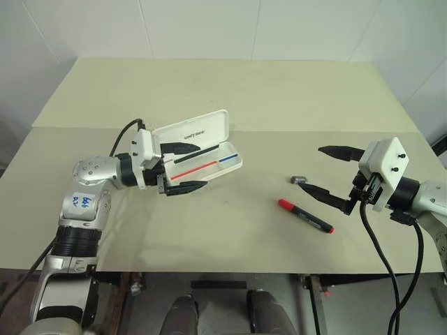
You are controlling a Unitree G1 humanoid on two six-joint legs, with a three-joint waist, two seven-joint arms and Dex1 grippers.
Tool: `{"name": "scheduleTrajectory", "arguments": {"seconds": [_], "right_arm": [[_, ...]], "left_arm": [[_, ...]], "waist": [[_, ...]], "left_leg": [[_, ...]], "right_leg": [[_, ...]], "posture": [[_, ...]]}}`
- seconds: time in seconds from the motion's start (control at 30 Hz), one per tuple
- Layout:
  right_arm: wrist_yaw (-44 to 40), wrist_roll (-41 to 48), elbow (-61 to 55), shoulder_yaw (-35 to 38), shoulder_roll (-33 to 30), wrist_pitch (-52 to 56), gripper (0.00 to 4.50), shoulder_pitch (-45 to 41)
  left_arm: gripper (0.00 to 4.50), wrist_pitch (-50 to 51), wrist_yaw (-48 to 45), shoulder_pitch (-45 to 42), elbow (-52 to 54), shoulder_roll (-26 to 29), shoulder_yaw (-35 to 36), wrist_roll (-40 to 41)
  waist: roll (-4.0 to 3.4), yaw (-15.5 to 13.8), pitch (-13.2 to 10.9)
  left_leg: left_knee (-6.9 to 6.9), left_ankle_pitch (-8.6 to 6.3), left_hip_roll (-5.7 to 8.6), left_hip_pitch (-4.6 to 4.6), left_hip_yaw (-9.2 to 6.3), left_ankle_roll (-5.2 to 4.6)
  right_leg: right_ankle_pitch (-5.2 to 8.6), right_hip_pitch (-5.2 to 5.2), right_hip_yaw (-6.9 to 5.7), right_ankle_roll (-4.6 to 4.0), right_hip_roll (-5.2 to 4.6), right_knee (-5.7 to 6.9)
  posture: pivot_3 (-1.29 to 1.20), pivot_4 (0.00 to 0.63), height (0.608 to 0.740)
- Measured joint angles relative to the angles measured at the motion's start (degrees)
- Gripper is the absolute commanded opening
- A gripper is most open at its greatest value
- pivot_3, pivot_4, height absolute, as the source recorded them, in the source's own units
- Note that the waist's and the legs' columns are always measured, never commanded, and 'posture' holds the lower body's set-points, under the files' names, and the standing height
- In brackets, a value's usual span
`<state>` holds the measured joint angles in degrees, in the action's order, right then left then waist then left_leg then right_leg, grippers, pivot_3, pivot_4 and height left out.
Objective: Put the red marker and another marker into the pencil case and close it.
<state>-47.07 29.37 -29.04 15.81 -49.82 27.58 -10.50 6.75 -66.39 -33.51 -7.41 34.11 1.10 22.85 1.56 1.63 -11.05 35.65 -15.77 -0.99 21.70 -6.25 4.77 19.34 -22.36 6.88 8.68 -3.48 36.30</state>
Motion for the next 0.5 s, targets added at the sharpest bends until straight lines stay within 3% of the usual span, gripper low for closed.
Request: {"name": "scheduleTrajectory", "arguments": {"seconds": [0.33,0.5], "right_arm": [[0.5,-1.1,1.5,-1.9,2.1,-0.6,4.5,0.1],[0.5,-1.4,2.9,-6.2,4.8,-1.0,4.5,-3.7]], "left_arm": [[4.48,-1.4,3.8,2.3,1.2,-1.8,-0.6,-2.8],[4.48,3.5,7.6,8.3,8.3,1.5,-0.6,-4.8]], "waist": [[0.0,-0.1,0.0],[-0.01,0.5,0.0]], "left_leg": [[0.01,0.0,0.01,0.06,-0.05,0.0],[-0.01,0.02,-0.04,0.05,-0.08,0.01]], "right_leg": [[0.0,-0.02,-0.05,0.0,-0.02,-0.02],[0.0,-0.08,-0.05,-0.01,0.03,0.09]], "posture": [[0.0,0.15,0.74],[0.0,0.15,0.74]]}}
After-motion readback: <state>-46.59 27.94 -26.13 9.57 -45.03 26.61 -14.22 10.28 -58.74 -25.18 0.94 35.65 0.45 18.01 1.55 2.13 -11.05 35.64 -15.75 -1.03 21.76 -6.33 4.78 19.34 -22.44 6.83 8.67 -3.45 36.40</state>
